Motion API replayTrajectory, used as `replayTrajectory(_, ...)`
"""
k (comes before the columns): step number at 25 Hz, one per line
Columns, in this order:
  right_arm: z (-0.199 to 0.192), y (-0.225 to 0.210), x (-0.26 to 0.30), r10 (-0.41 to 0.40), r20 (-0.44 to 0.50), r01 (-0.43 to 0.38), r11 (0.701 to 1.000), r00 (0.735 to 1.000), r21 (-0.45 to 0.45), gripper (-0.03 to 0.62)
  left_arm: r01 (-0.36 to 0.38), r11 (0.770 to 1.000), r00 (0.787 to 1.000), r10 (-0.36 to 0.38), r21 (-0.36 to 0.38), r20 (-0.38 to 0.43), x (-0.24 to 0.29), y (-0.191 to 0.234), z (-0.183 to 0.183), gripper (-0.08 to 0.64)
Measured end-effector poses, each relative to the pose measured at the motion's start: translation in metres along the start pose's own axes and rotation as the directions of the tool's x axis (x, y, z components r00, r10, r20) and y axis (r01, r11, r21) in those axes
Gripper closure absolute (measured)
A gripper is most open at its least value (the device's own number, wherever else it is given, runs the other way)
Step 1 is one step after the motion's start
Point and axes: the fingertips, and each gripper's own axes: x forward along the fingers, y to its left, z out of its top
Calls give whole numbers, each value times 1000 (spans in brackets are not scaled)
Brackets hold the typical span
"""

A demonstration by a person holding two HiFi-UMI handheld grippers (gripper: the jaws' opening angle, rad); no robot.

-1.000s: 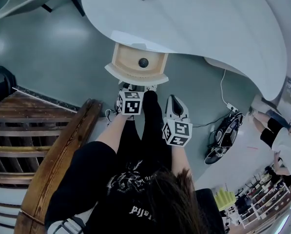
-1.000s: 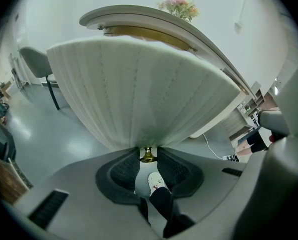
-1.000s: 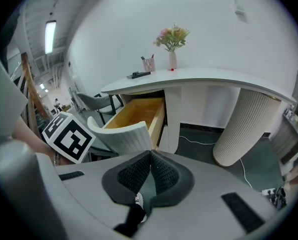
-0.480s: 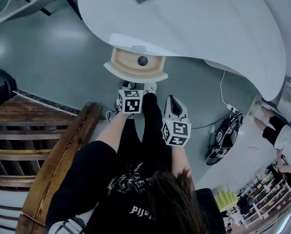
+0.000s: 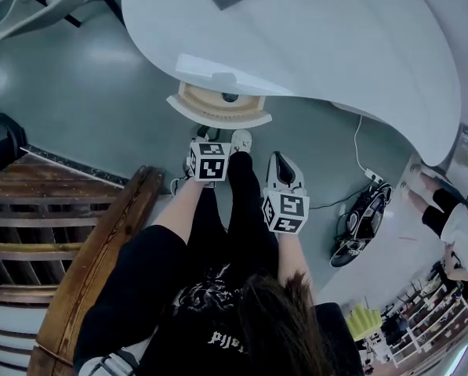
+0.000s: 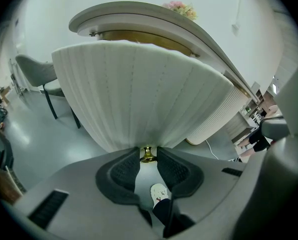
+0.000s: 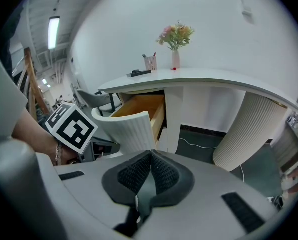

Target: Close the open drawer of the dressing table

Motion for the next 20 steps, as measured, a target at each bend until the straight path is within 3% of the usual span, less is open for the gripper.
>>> replayTrajectory(20,15,-10,4,-3,47,1,999,999,41,566,-21,1000,997,19,22,72,15,3,27,442)
